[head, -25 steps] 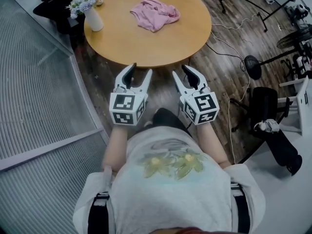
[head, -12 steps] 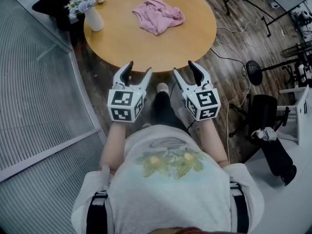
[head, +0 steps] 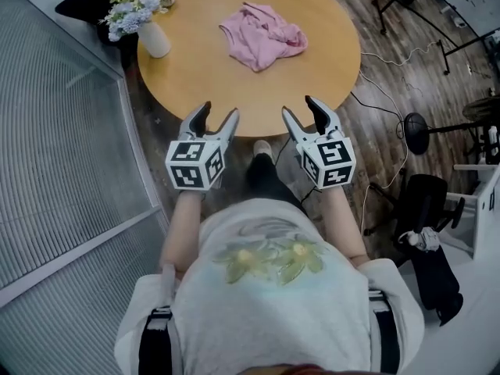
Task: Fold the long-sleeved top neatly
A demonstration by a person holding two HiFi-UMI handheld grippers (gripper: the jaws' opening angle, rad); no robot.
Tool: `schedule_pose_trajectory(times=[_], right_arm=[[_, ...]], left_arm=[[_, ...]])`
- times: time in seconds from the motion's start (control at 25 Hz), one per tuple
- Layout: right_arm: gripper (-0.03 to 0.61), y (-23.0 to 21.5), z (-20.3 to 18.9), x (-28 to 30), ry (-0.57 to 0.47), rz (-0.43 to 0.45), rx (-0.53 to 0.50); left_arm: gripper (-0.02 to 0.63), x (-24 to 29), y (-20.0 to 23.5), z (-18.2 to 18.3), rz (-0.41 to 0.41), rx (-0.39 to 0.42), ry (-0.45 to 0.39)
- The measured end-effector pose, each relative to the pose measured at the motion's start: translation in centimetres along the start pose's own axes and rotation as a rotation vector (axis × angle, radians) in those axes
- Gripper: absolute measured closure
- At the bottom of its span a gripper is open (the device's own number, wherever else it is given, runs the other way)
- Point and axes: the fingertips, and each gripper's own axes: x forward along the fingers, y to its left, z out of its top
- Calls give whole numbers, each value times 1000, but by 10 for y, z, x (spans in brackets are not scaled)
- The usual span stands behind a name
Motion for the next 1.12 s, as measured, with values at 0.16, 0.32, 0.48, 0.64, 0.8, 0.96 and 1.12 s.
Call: schedule_pose_trajectory(times=[0.16,0.32,0.48,0.64,0.8,0.96,1.12], right_arm=[[344,-30,9,25,11,28,-8],[344,-63,15,56,37,60,-23],[344,-94,22,90,55,97,-28],[345,-123,21,124,90,132,-35],[344,-152,16,157,132,154,-52],[345,-178,3,192,188,179,-68],[345,-196,-21,224,268,225,-78]], left_arm=[[357,34,12,11,36,-51,13],[357,76,21,20,59,-94,30],[357,115,30,23,77,-171,55],[357,149,40,22,106,-231,82],[357,180,46,16,129,-268,122],[357,218,47,-5,128,-302,201],[357,253,41,-29,115,-308,291]])
